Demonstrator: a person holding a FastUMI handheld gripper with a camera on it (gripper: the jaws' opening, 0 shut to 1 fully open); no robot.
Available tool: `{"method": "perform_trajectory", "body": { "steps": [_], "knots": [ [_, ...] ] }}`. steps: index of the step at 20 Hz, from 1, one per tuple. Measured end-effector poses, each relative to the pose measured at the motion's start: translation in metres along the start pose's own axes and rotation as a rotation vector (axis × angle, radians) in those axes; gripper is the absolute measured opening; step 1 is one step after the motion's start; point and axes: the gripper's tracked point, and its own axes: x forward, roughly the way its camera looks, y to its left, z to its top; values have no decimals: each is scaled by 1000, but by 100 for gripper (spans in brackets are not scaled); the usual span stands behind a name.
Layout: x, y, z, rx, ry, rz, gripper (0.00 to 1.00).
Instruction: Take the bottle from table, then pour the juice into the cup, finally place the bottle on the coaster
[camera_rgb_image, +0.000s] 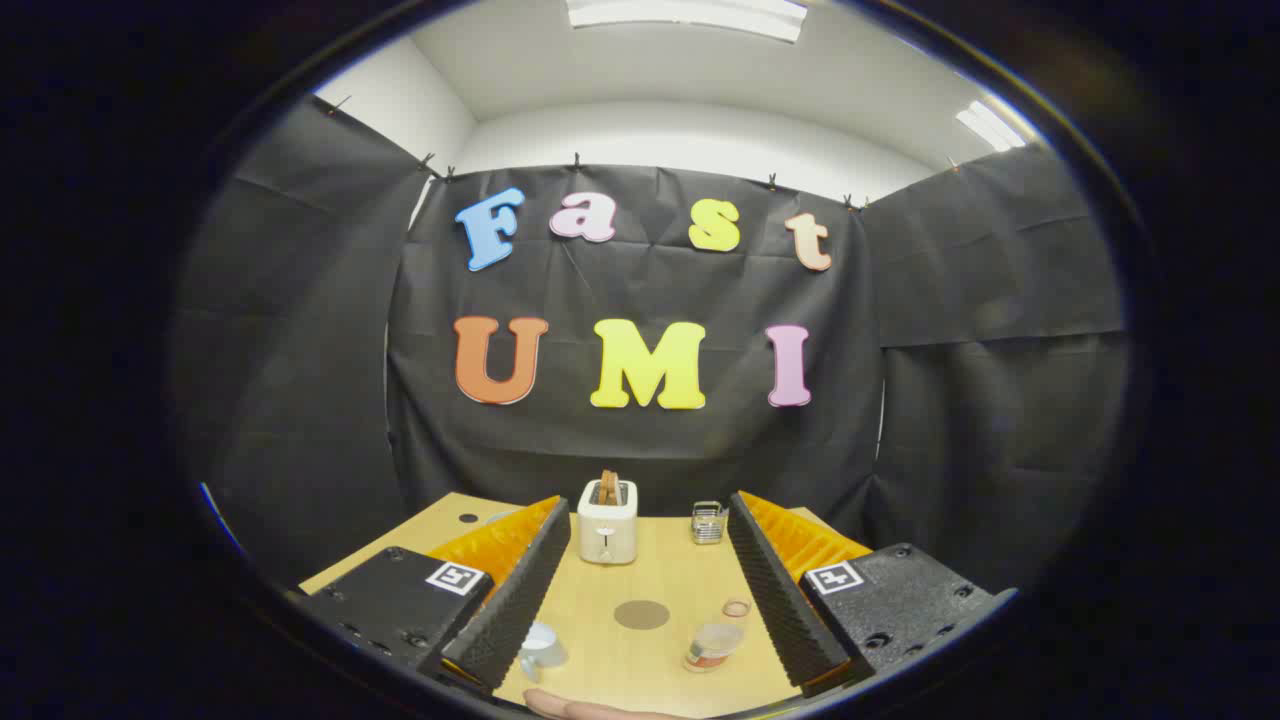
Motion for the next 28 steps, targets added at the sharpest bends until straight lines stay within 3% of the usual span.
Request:
{"method": "perform_trajectory", "body": {
  "steps": [10,16,28],
  "knots": [
    [-1,-1,-11,0,10,4,100],
    [1,-14,-18,-23,-18,-36,100],
    [14,-55,-83,-41,-10,-68,100]
  ]
}}
